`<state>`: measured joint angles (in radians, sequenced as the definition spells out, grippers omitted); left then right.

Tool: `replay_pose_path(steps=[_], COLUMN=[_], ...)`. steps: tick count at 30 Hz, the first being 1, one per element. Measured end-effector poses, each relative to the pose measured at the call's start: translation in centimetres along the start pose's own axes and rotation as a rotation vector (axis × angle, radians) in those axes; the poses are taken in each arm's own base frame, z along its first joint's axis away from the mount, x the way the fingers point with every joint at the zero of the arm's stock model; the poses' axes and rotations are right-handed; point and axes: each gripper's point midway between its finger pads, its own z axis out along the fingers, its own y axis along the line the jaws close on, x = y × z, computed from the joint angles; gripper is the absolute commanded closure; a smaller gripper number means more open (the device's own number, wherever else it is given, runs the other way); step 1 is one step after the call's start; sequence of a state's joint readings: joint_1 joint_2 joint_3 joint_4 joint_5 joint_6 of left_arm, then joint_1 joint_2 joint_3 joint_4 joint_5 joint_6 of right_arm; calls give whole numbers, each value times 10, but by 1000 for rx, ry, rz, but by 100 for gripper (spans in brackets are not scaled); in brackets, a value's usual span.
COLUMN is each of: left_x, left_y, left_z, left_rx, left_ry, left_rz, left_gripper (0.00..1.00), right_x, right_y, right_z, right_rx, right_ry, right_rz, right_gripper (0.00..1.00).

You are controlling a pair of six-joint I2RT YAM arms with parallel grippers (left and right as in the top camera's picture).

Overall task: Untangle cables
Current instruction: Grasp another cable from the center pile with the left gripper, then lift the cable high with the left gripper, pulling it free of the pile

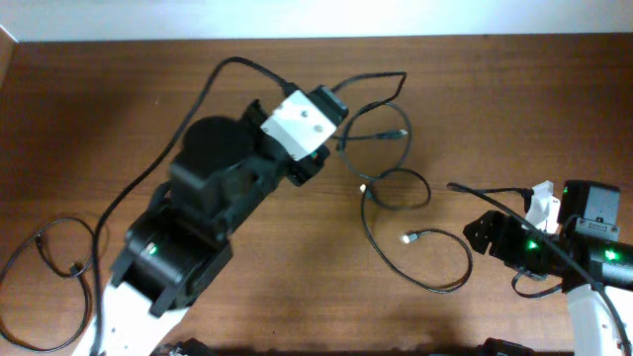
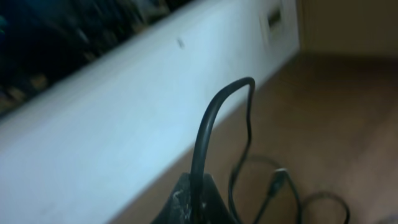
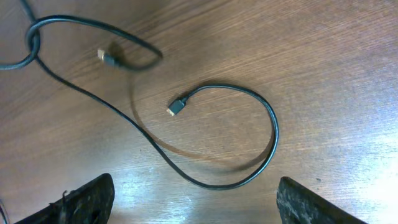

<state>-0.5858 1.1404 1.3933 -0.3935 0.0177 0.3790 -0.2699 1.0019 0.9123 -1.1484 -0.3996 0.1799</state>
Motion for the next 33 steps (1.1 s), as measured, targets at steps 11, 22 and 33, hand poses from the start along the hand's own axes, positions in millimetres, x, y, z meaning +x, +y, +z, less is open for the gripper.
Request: replay_pose_path(steps=[11, 22, 33], left_x=[-51, -93, -131], left_y=[23, -15, -71], left_z=[-30, -44, -89], left_rx=[-94, 162, 617], left_ry=[-195, -397, -568], left_rz=[0, -77, -209], left_gripper=[100, 100, 100], right_x=[9, -23, -63], right_y=[50, 93, 89], right_z=[-8, -27, -8], right_rx=[-300, -525, -508], right_ry=[16, -167, -221], right_rz=[-240, -450, -423], right_gripper=[17, 17, 17])
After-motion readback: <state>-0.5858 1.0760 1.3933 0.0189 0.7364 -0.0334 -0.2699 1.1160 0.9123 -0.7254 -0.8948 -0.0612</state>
